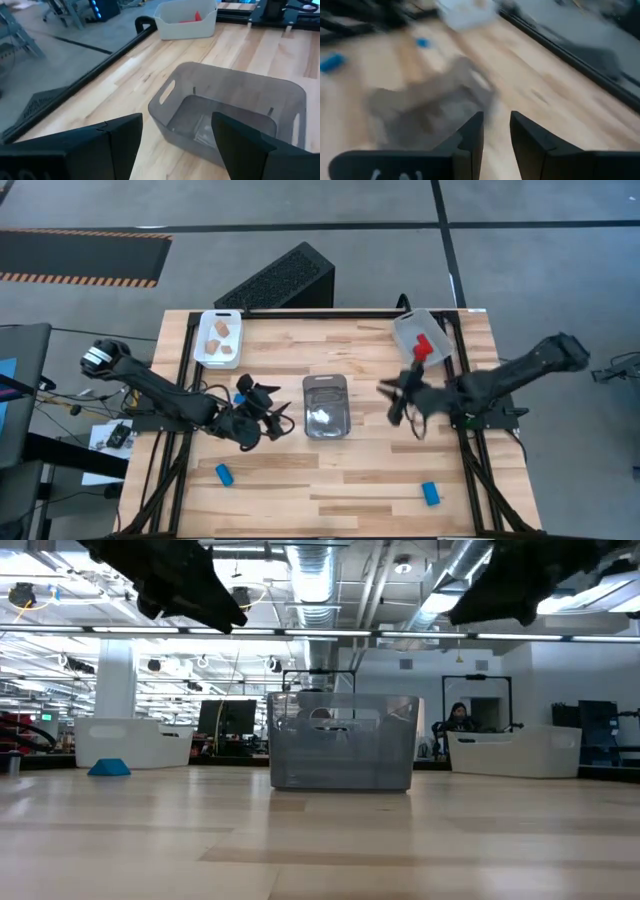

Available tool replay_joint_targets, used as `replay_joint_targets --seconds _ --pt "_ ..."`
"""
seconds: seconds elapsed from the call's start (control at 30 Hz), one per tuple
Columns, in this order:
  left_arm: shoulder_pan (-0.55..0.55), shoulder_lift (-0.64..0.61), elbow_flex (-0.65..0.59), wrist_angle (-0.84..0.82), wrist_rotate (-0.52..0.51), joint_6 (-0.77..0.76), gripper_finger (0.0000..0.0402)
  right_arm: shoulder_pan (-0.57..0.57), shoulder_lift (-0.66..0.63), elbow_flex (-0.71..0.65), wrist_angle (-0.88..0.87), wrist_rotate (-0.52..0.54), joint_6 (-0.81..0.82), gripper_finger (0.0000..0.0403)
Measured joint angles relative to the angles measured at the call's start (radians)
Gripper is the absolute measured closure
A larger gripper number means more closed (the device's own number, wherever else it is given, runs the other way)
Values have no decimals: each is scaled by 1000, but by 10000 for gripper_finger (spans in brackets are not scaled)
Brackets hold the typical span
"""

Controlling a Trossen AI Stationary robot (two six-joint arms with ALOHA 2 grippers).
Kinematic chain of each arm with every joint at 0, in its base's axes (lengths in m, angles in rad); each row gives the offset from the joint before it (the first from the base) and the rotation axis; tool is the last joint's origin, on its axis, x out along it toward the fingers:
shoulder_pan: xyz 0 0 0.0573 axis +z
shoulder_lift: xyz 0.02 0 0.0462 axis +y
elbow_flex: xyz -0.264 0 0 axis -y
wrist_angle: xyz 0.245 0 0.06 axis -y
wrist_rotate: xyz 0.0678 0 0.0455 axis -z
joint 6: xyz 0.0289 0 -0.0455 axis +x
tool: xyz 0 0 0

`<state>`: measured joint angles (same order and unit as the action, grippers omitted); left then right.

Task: Sort & place blocks by color
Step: Put the top left blue block into the black bin

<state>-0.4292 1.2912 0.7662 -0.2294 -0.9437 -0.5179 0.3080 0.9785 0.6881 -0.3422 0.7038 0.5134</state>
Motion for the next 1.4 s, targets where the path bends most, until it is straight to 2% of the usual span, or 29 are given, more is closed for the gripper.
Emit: replay_joint_targets --seconds 0.1,0.23,0.47,0.63,0.73,0.83,1.0,1.17,1.27,1.4 --pt "-1 -10 0 -28 40 -50 173 110 46 -100 300 11 -107 285" --pt "-5 -2 -1 -32 77 -88 173 191 154 -179 683 -82 -300 285" --pt "-42 4 -2 -36 127 -150 173 223 313 -182 1001 -159 -512 285" --pt "-91 4 -2 -35 124 -177 173 219 389 -182 1082 -209 -522 285" --pt "-130 4 -2 -40 85 -213 173 220 430 -182 1133 -250 -522 285" --pt "-166 4 -2 -90 39 -287 173 220 472 -178 1206 -277 -522 285" --pt "-200 4 -2 -236 37 -473 173 212 541 -127 1210 -280 -522 285" --pt "-222 4 -1 -457 157 -693 173 193 623 -65 1199 -279 -522 285" --pt "-226 4 -1 -694 232 -852 173 186 658 -28 1179 -278 -522 285" --pt "-193 4 -5 -1015 442 -1020 173 187 664 6 1154 -277 -522 281"
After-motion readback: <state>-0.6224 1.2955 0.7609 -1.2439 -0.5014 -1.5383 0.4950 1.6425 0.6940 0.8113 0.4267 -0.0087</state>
